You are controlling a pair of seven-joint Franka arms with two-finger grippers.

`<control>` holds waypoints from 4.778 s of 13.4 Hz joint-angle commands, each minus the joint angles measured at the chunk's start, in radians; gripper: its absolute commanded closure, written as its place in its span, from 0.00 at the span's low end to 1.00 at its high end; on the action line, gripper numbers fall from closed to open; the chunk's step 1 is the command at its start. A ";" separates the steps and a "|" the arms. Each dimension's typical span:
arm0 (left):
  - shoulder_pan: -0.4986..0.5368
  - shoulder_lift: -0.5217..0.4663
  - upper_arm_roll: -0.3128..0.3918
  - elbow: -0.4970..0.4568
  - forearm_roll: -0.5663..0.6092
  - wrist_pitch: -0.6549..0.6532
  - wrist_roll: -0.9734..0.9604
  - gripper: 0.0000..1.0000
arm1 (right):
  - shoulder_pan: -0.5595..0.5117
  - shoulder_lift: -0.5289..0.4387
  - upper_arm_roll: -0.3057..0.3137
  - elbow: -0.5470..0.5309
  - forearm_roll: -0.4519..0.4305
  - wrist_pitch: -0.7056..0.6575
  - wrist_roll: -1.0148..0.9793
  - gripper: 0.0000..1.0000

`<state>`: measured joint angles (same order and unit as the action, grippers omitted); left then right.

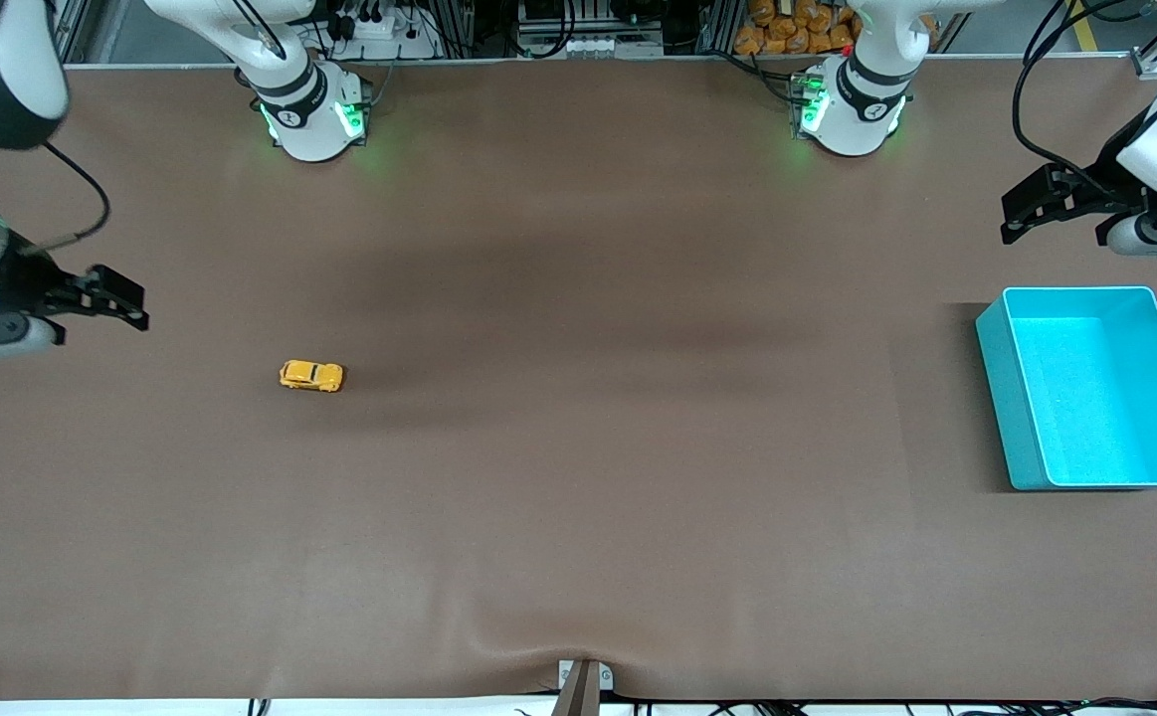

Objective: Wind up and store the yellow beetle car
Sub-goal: 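Reach the right gripper down over the yellow beetle car, then close the right gripper on the yellow car and lift it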

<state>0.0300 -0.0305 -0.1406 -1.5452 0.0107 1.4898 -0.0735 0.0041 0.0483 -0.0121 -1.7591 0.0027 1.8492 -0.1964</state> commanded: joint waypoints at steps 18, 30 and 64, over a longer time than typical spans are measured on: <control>0.007 -0.005 0.001 0.008 0.000 -0.006 0.015 0.00 | 0.025 0.211 0.000 -0.378 -0.087 0.492 -0.859 0.00; 0.007 -0.003 0.001 0.008 -0.002 -0.006 0.015 0.00 | 0.132 0.217 -0.002 -0.511 -0.095 0.645 -0.986 0.00; 0.007 -0.003 0.001 0.007 -0.002 -0.006 0.015 0.00 | -0.004 0.412 -0.006 -0.533 -0.171 0.860 -1.149 0.86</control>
<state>0.0311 -0.0305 -0.1376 -1.5451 0.0107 1.4898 -0.0735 0.0677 0.3574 -0.0195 -2.3029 -0.1371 2.6160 -1.2912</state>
